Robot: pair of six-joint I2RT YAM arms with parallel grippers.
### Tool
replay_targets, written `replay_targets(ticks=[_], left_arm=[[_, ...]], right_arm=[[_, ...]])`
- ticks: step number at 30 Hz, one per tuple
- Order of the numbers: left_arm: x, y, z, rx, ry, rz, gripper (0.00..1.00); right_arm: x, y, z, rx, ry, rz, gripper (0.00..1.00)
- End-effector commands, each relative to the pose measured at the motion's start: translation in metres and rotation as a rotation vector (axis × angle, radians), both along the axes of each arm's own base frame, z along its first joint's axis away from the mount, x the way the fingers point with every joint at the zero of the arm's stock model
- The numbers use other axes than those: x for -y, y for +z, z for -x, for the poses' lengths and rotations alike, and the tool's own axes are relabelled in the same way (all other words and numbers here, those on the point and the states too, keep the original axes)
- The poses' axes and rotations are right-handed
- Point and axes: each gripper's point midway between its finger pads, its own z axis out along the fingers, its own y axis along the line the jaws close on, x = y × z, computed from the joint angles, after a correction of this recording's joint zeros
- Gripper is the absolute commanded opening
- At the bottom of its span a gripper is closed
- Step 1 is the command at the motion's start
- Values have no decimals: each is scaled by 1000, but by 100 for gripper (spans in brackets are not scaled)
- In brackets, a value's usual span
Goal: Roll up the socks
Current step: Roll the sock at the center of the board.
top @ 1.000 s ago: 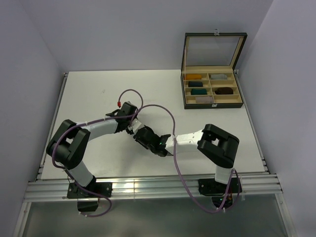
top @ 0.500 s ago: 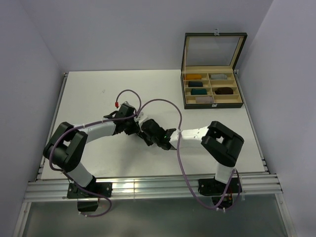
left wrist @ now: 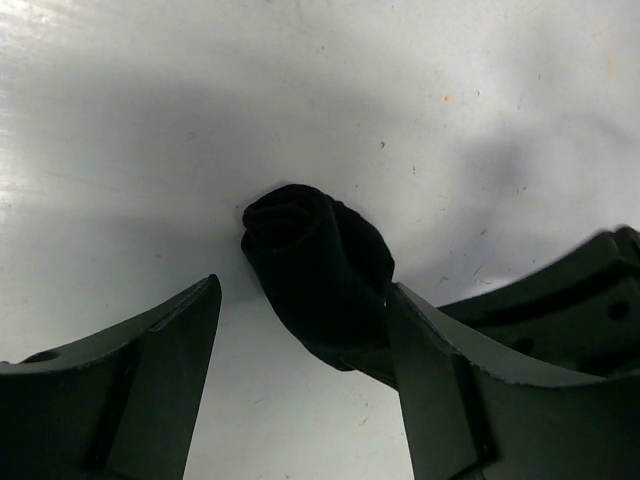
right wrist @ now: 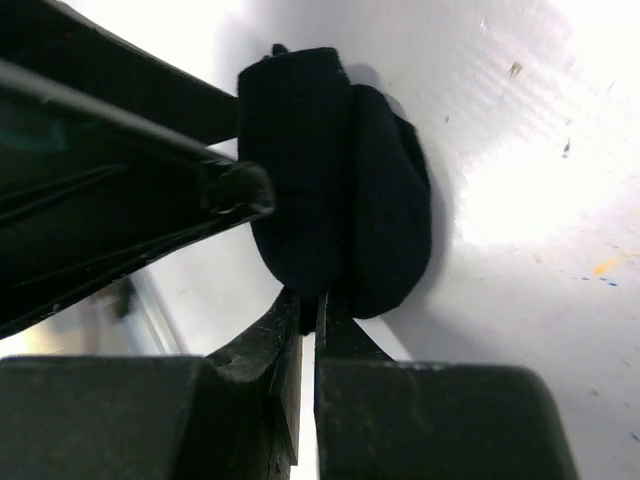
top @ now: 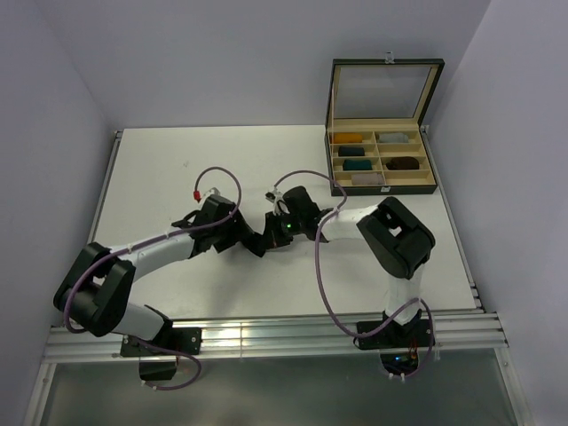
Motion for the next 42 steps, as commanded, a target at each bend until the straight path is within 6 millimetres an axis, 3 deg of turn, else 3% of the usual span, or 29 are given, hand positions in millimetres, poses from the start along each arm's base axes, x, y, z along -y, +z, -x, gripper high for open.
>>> replay_targets(ticks=[1, 10, 22, 25, 30, 32, 38, 42], left_arm=[[2, 12, -4, 54, 26, 46, 73], [1, -4, -1, 23, 39, 39, 64], [-4, -33, -1, -31, 69, -6, 54], [-6, -42, 1, -60, 71, -28, 46], [-8, -49, 4, -89, 63, -57, 12], [-7, -50, 5, -99, 54, -61, 0], [-10, -52, 8, -139, 23, -111, 0], [-8, -49, 8, -162, -10, -138, 0]], right_arm=[[-4, 3, 19, -234, 34, -89, 0], [1, 1, 3, -395, -20, -163, 0], [2, -10, 4, -459, -38, -156, 0], [4, -11, 3, -453, -42, -146, 0], [9, -9, -3, -363, -46, -103, 0], [12, -8, -6, -311, -48, -75, 9], [20, 22, -18, -62, -57, -8, 39], [35, 36, -35, 190, -128, 146, 49]])
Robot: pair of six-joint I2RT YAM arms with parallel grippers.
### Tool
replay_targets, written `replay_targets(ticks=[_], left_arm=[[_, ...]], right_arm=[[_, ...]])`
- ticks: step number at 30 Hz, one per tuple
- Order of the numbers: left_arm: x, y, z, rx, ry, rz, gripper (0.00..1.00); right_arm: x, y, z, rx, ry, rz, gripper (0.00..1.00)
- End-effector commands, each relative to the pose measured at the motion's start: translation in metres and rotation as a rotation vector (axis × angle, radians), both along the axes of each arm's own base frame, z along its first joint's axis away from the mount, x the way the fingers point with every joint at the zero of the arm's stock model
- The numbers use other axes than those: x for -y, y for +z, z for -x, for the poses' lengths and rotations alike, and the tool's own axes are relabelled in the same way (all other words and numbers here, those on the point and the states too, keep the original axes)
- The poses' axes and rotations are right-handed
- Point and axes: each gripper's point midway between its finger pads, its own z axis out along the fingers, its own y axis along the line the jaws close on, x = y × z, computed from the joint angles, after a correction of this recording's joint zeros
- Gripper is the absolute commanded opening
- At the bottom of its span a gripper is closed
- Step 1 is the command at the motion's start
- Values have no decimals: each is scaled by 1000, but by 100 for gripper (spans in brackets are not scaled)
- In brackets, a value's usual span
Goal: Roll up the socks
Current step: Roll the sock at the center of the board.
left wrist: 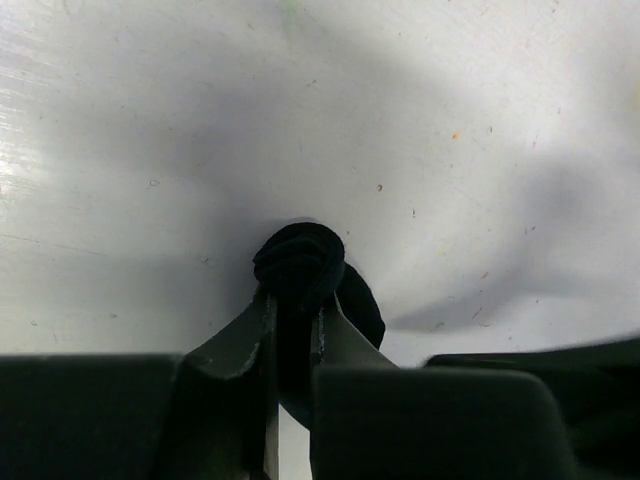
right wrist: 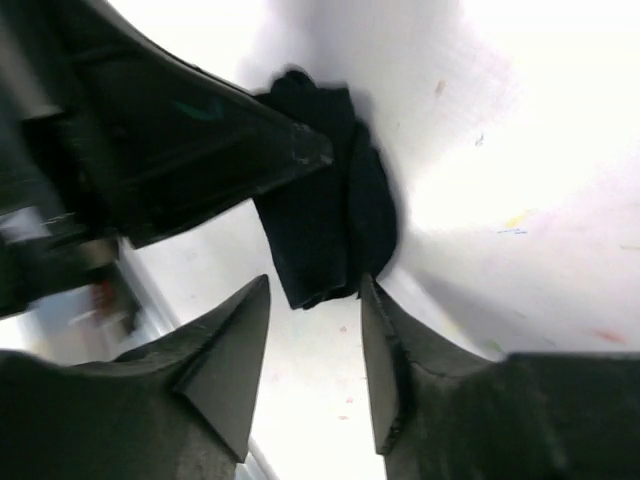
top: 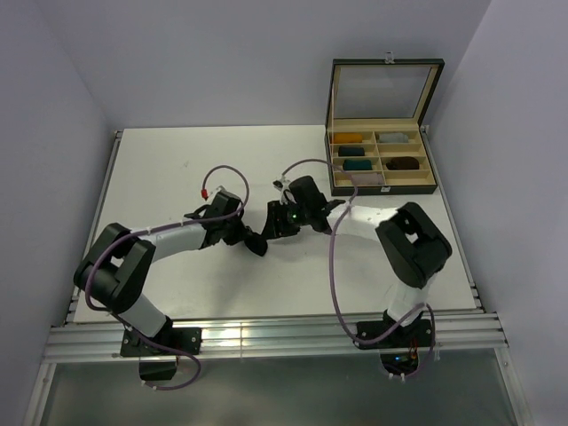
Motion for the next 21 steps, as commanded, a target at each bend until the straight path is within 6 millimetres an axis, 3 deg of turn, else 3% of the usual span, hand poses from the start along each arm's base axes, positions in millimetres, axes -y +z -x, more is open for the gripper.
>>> replay_targets(ticks=[1, 3, 4, 5, 10, 13, 21], left_arm=[[-22, -29, 27, -136, -62, -156, 0], [-20, -27, 25, -140, -74, -160, 0], [-18, -27, 26, -146, -88, -158, 0], [-18, -26, 27, -149, -92, -158, 0], [-13, -24, 26, -159, -124, -157, 0], [-12, -23, 25, -163, -135, -159, 0], [-8, -25, 24, -177, -154, -150, 0]], right_arm=[[17, 26, -21, 307, -52, 159, 50], [17, 29, -17, 418, -21, 239, 52], [24, 32, -27, 494, -67, 308, 52], [16, 40, -17, 576, -20, 330, 54], [6, 47, -11, 820, -2, 446, 57], [-9, 39, 2, 897, 67, 477, 58], [-28, 16, 10, 985, 103, 574, 59]])
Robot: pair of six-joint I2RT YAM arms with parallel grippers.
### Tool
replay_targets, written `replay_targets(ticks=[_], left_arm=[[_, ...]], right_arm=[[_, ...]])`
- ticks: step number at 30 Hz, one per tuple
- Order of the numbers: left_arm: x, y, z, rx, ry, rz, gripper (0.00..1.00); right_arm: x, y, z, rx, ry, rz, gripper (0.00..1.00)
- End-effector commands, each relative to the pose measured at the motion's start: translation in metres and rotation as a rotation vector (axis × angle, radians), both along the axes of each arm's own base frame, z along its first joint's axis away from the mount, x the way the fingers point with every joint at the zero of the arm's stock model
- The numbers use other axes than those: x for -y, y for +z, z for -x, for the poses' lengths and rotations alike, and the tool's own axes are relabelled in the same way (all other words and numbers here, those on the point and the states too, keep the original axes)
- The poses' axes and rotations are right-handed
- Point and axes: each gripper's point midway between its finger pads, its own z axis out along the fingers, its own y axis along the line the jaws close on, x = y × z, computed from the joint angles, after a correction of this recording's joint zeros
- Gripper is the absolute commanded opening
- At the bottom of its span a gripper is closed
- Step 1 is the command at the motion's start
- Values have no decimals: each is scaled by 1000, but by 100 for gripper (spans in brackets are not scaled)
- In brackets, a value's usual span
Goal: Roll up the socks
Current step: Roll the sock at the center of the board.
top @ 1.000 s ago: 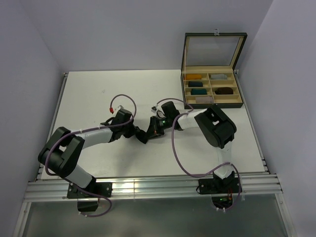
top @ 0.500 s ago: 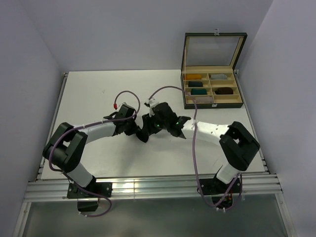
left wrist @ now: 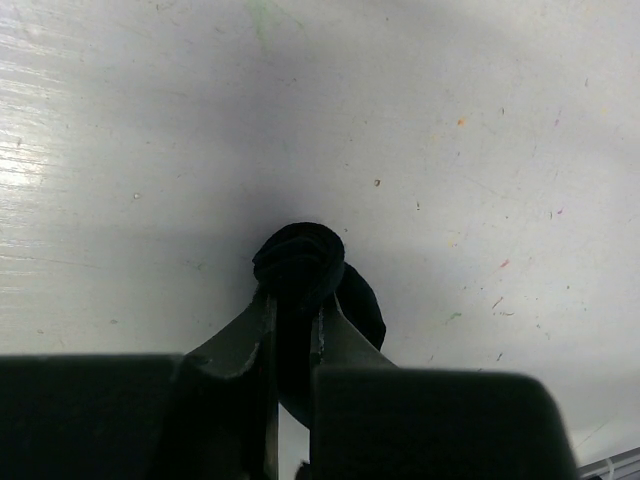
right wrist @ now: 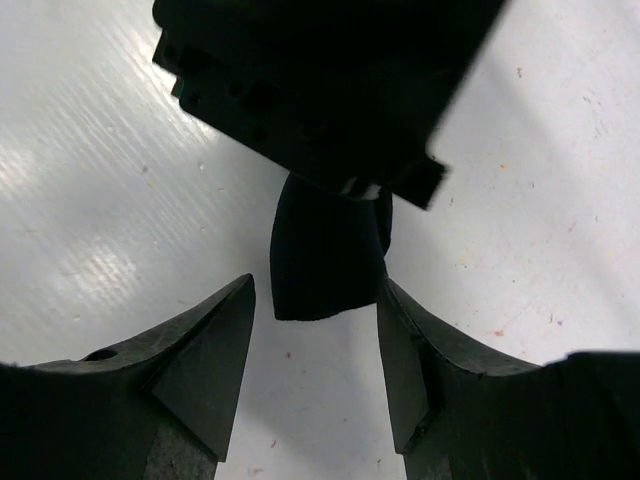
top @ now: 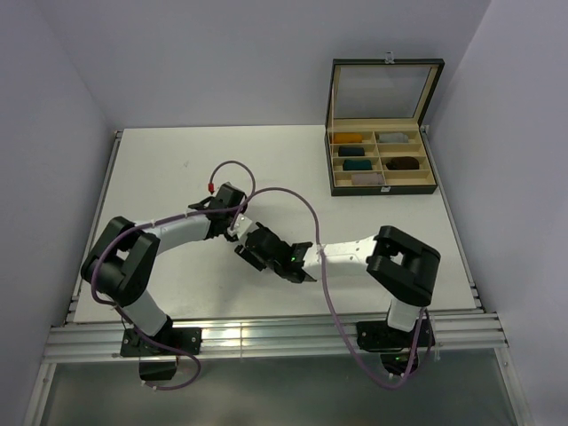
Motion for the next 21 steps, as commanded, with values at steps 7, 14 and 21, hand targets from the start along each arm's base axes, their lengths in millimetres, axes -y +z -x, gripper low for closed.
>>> replay_targets(ticks=[7, 14, 21], left_arm=[[-10, -24, 25, -116, -59, -74, 0], [-5, -24, 24, -110, -71, -52, 0], [-3, -17, 19, -82, -66, -36, 29]], right_arm=[[-9, -27, -15, 89, -29, 100, 60], [2, -47, -9, 5, -48, 121, 15], [6, -42, 1, -243, -25, -33, 0]])
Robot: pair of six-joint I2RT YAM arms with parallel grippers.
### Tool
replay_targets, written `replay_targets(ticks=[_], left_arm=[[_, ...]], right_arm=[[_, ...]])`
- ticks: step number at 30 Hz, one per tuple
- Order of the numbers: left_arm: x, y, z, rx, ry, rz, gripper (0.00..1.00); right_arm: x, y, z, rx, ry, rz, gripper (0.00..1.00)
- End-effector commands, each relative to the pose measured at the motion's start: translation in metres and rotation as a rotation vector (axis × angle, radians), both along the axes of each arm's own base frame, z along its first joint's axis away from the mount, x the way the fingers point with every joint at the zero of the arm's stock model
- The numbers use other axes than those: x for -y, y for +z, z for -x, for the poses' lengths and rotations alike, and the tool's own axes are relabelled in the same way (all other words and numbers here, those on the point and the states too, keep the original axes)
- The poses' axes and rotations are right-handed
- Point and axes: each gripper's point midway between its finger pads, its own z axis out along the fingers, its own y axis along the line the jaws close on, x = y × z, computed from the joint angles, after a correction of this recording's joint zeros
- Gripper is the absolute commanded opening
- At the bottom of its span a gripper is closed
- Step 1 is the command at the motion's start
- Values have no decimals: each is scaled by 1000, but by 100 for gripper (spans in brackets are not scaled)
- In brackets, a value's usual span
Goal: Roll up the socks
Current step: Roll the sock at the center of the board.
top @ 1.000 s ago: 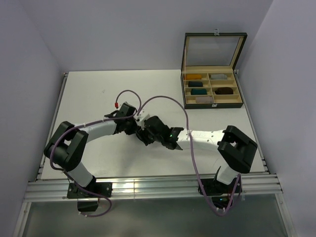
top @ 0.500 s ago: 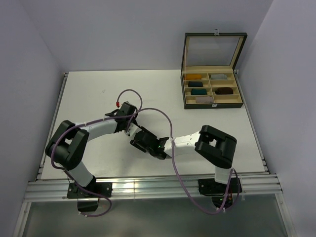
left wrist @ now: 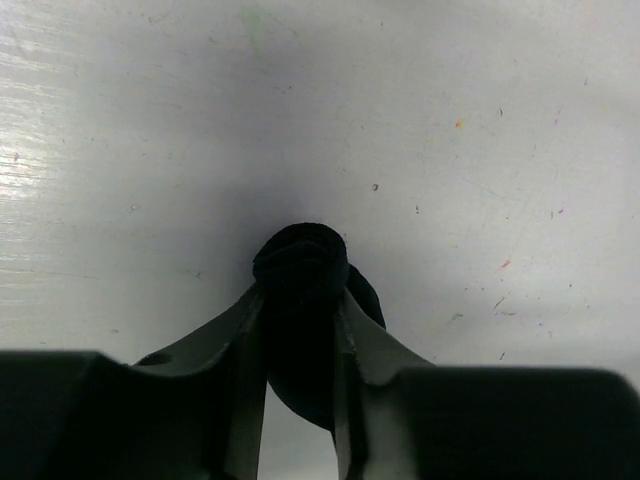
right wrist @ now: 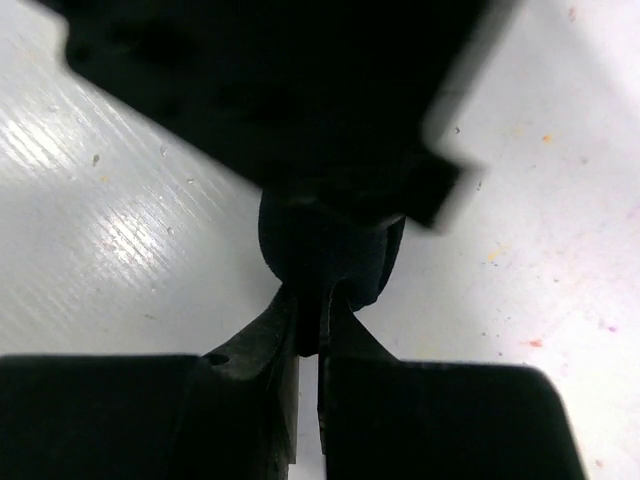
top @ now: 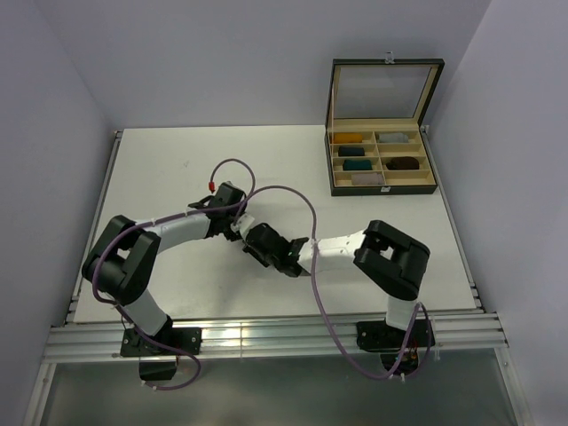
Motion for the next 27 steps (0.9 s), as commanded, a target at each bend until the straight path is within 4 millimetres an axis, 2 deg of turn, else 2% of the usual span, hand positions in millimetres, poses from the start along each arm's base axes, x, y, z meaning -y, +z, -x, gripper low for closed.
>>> replay_targets(ticks=[1, 2, 3, 4, 6, 8, 9, 12, 19, 24, 27], left_arm=[[-4, -17, 22, -76, -36, -32, 32], [-4, -12, 20, -62, -22, -15, 36], [-2, -9, 17, -42, -16, 1, 39], [-3, -7, 18, -34, -10, 11, 47], [-4, -2, 15, -13, 11, 37, 56], [-7, 1, 15, 2, 33, 56, 60], [-8, 2, 15, 8, 43, 63, 63], [-9, 9, 14, 46, 71, 107, 66], [-9, 11, 13, 74, 97, 148, 63], [-10, 0, 15, 48, 108, 139, 55], [-11, -7, 17, 28, 113, 129, 55]], right_arm=[[1, -3, 10, -225, -7, -130, 0], [0, -4, 16, -281, 13, -154, 0], [1, -1, 13, -293, 2, -170, 0], [2, 0, 12, -340, -1, -199, 0], [2, -2, 18, -432, 18, -235, 0], [7, -5, 13, -484, 1, -259, 0], [5, -5, 16, -528, 10, -281, 0], [7, -8, 12, -593, -7, -321, 0], [2, -6, 13, -751, -11, -415, 0], [3, -4, 11, -835, -40, -468, 0], [2, -4, 10, -885, -57, -491, 0]])
